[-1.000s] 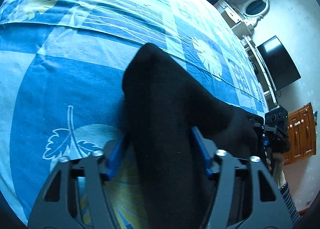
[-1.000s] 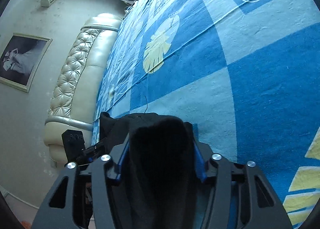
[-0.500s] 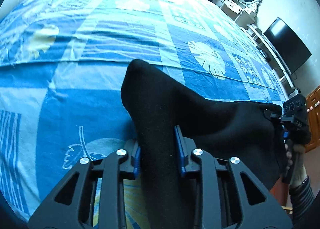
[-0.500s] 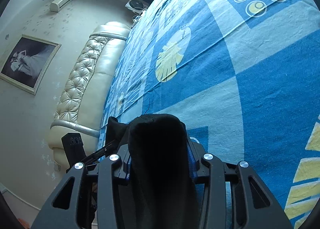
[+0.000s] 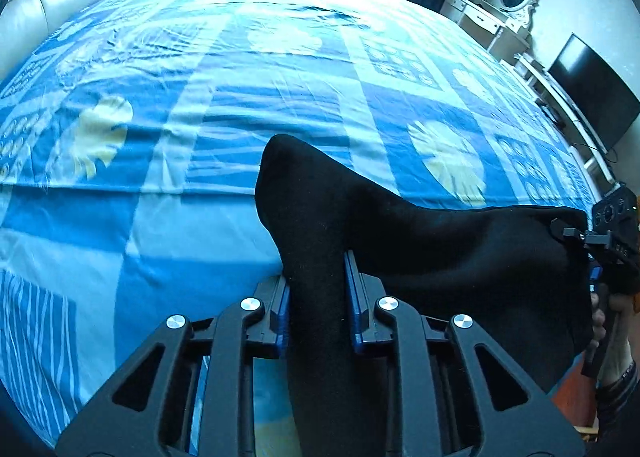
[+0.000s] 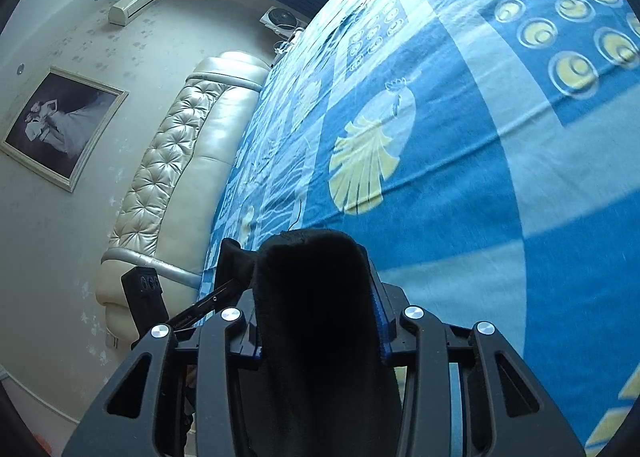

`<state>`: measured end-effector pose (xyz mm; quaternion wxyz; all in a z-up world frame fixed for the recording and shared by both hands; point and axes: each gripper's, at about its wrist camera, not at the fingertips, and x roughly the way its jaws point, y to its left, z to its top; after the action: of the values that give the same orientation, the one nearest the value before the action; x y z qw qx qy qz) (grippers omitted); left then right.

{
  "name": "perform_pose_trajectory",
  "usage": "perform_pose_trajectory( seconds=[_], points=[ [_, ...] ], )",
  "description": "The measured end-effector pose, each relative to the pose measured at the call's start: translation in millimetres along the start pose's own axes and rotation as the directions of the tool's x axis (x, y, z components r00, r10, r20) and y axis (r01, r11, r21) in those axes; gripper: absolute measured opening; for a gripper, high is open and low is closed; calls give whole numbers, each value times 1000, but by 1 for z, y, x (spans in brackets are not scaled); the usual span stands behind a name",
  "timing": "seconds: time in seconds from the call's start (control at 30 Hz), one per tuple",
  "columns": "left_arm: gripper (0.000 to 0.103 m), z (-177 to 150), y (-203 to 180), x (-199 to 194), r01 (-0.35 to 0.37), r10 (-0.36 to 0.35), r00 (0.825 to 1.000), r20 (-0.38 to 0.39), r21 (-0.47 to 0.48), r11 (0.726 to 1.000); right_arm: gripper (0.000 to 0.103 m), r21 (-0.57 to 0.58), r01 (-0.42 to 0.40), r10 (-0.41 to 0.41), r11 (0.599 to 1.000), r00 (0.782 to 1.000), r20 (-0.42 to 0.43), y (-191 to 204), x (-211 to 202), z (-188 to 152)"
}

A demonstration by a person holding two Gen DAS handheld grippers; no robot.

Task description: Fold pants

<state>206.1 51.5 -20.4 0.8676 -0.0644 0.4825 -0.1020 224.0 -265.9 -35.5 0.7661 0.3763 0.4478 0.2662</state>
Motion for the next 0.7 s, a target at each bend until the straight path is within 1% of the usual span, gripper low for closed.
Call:
perform_pose_trajectory(
  seconds=[0.17, 0.27, 0.37, 0.53, 0.7],
  points=[
    [22, 26, 8, 12, -55, 55, 998, 18, -9, 998, 40, -13, 6, -5, 1000, 1000, 15, 7, 21, 27],
    [22, 33, 14, 24, -88, 88, 996, 0, -7, 996, 40, -1, 26, -26, 1000, 1000, -1, 0, 32, 33],
    [22, 33, 15, 35, -107, 107, 994, -19, 4, 994, 40, 35, 47, -46, 998, 999, -22, -18, 41, 35],
    [23, 29, 11, 42, -122, 122, 992, -16, 27, 992, 39, 92, 11, -10, 996, 1000, -14, -40, 43, 32],
    [23, 26, 16, 45, -94, 94, 996, -6, 15, 995, 39, 96, -7, 8, 995, 1000, -17, -43, 43, 31]
  ],
)
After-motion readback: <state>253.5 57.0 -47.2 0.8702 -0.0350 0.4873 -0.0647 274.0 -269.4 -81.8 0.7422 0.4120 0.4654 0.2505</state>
